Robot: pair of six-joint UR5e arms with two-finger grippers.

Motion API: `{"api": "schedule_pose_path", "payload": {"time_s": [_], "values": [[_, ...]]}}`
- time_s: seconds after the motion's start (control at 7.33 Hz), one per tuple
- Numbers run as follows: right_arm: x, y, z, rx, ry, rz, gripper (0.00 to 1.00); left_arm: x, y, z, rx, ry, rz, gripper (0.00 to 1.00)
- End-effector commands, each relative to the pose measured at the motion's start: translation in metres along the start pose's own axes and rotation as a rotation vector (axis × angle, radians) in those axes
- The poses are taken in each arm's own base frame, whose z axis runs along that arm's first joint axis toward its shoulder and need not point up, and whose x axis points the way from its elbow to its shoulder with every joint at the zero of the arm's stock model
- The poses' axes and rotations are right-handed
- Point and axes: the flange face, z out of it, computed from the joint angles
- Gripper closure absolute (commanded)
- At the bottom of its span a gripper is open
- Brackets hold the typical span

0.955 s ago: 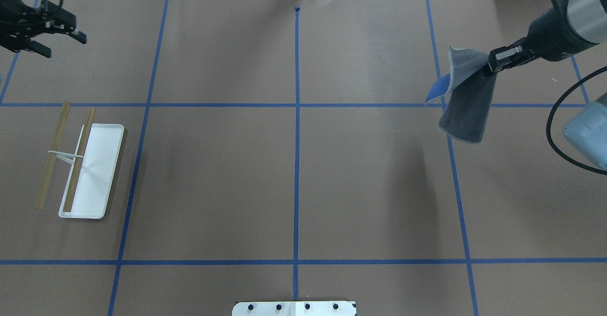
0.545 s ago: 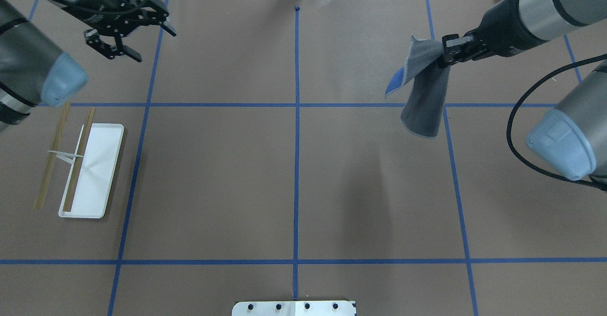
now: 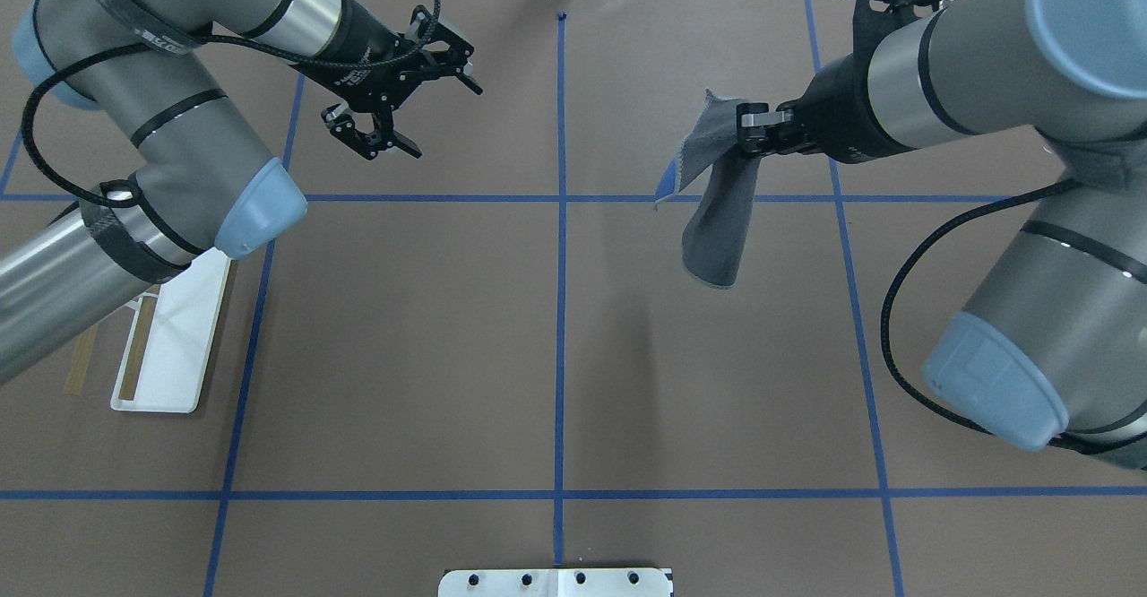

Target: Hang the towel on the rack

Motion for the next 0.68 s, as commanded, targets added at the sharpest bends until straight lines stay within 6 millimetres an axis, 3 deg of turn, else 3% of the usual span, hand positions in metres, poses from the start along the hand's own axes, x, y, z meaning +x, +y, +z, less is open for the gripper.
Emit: {"api": "schedule_pose_path", "payload": {"time_s": [0.0,0.14,0.55], "values": [[-0.027,0.024,0.011,0.015,-0.011,-0.032,1.0,0.018,0.047,0.018,-0.062,0.038,0.026,0.02],[-0.036,0.031,0.014,0.007,-0.022,-0.044,1.0,0.035,0.071,0.025,-0.071,0.06,0.022,0.02],[-0.052,0.042,0.017,-0.005,-0.044,-0.063,1.0,0.061,0.093,0.023,-0.077,0.097,0.012,0.02]]}}
